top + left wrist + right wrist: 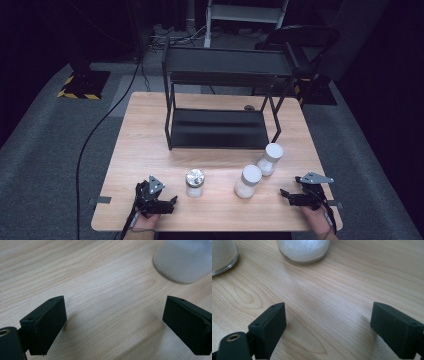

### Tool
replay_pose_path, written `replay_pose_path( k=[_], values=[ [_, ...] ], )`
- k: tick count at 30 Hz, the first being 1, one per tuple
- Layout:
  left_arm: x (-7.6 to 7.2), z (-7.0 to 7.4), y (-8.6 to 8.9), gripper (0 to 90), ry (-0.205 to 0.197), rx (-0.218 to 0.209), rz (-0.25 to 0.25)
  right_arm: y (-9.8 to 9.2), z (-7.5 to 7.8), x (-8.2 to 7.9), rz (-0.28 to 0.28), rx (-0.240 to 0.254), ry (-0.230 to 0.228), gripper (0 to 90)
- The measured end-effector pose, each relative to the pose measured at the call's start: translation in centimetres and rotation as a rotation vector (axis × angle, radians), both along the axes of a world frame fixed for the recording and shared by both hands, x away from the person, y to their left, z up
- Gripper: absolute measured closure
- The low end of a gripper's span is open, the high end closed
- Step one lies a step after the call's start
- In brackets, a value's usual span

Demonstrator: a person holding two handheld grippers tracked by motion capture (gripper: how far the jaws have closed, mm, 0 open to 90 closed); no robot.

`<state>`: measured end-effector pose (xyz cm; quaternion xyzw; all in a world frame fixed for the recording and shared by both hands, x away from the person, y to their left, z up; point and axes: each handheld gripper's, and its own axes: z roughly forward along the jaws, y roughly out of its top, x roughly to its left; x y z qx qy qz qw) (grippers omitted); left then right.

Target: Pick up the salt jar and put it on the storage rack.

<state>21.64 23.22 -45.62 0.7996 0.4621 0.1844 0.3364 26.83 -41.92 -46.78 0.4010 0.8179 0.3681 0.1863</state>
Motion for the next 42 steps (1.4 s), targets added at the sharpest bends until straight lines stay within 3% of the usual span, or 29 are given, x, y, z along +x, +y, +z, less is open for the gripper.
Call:
replay_pose_path(
  k=[25, 42],
  values=[
    [-2.5, 2.8, -0.6, 5.9, -0.082, -0.058, -0.061, -0.3, 0.0, -0.1, 0.019, 0.002, -0.005, 16.3],
    [-2.3, 3.3, -1.5, 5.9, -0.117, -0.084, -0.108, -0.1, -0.1, -0.3, -0.007, 0.001, -0.008, 16.3]
  ],
)
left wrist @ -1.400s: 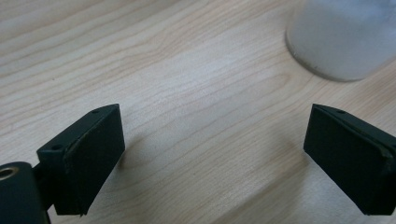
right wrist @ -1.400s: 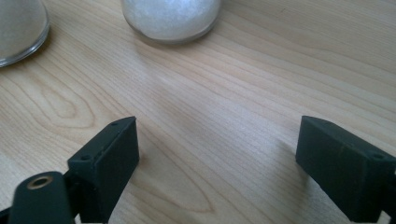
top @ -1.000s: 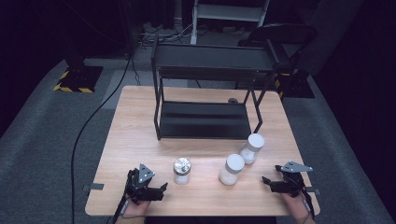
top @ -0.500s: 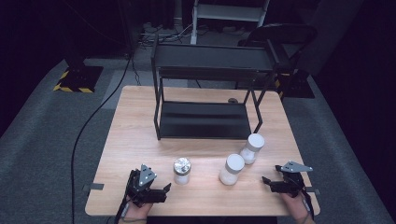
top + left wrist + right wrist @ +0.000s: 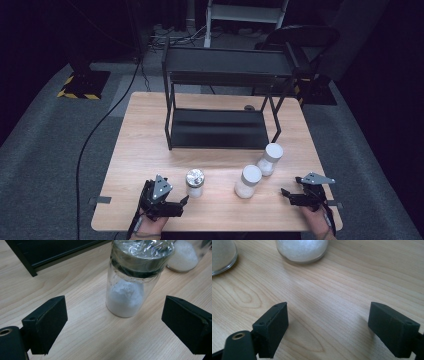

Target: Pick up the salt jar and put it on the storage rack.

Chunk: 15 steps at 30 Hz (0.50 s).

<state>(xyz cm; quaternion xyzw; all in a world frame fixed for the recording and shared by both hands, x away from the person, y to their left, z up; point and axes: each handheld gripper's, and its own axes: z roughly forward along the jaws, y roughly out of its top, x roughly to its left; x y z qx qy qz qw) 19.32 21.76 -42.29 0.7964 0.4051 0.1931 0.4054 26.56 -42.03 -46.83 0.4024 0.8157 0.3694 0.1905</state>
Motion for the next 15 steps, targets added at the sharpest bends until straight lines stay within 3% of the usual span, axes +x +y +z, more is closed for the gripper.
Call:
replay_pose_path(
  k=[15],
  values=[
    [1.2, -0.1, -0.9, 6.0, -0.002, -0.012, -0.037, 0.1, 0.0, -0.2, -0.007, -0.006, -0.007, 16.3]
  ],
)
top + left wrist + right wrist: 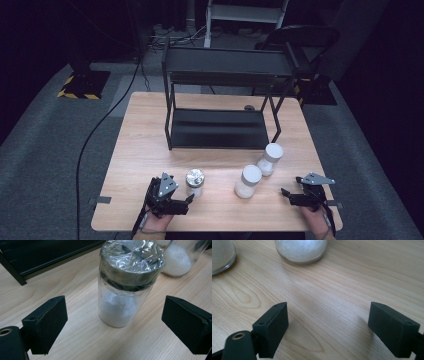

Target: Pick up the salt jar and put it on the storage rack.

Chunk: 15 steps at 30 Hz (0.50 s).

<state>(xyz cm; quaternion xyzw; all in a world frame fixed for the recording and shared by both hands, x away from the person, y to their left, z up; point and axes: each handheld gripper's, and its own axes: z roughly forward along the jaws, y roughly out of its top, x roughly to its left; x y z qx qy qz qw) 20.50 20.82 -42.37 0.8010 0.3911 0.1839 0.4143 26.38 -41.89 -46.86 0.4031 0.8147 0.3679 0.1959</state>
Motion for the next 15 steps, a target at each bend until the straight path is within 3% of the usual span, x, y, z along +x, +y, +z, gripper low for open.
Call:
replay_pose_path(
  k=[15],
  values=[
    [1.5, -0.1, -1.3, 6.0, 0.003, 0.005, -0.036, -0.1, 0.0, 0.2, 0.0, 0.008, 0.011, 16.2]
  ],
)
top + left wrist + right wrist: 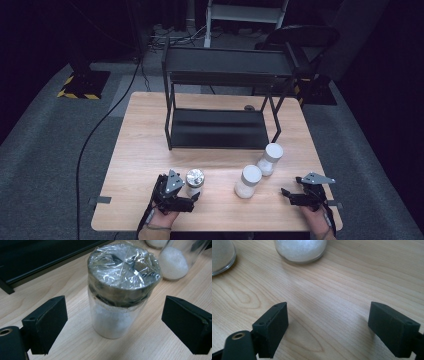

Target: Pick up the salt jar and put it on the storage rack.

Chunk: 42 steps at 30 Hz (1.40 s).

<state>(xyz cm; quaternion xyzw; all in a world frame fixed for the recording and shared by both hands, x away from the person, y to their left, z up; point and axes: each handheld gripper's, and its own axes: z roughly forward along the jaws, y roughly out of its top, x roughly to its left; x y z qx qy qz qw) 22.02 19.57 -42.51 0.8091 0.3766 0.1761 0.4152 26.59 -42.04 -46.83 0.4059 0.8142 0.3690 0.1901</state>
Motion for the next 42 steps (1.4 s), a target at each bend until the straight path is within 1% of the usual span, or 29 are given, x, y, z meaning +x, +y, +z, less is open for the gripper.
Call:
replay_pose_path(
  k=[5, 12, 15, 19, 22, 27, 30, 31, 32, 39, 42],
  values=[
    [0.4, -0.1, -0.3, 5.9, 0.003, -0.004, -0.002, 0.0, 0.0, 0.0, 0.0, 0.0, 0.0, 16.2],
    [0.9, -0.3, -0.8, 6.4, 0.0, 0.008, -0.016, 0.0, 0.0, 0.0, 0.0, 0.0, 0.0, 16.2],
    [1.2, -0.5, -0.9, 6.8, 0.0, 0.008, -0.014, 0.0, 0.0, 0.0, 0.0, 0.0, 0.0, 16.2],
    [1.7, -0.6, -1.3, 7.6, 0.014, 0.013, -0.017, 0.0, 0.0, 0.0, 0.0, 0.0, 0.0, 16.2],
    [2.0, -0.7, -1.6, 8.6, 0.015, 0.02, -0.021, 0.0, 0.0, 0.0, -0.001, 0.0, -0.001, 16.2],
    [2.1, -0.7, -1.8, 14.8, 0.02, 0.029, -0.011, 0.0, 0.0, 0.0, -0.003, -0.001, -0.001, 16.2],
    [2.1, -0.6, -1.6, 27.6, 0.016, 0.033, -0.028, 0.0, 0.0, 0.0, -0.003, -0.001, -0.002, 16.2],
    [2.0, -0.5, -1.8, 29.3, 0.01, 0.047, -0.029, 0.0, 0.0, -0.1, -0.003, -0.002, -0.002, 16.2],
    [2.0, -0.3, -2.0, 29.5, 0.009, 0.058, -0.029, 0.0, 0.0, -0.1, -0.003, -0.002, -0.002, 16.2],
    [2.1, 0.3, -2.6, 29.6, 0.032, 0.075, -0.014, 0.1, 0.0, -0.1, -0.004, -0.004, -0.005, 16.2],
    [2.4, 0.6, -2.7, 29.7, 0.045, 0.078, -0.012, -0.1, 0.0, -0.1, 0.006, 0.001, -0.006, 19.8]
  ],
)
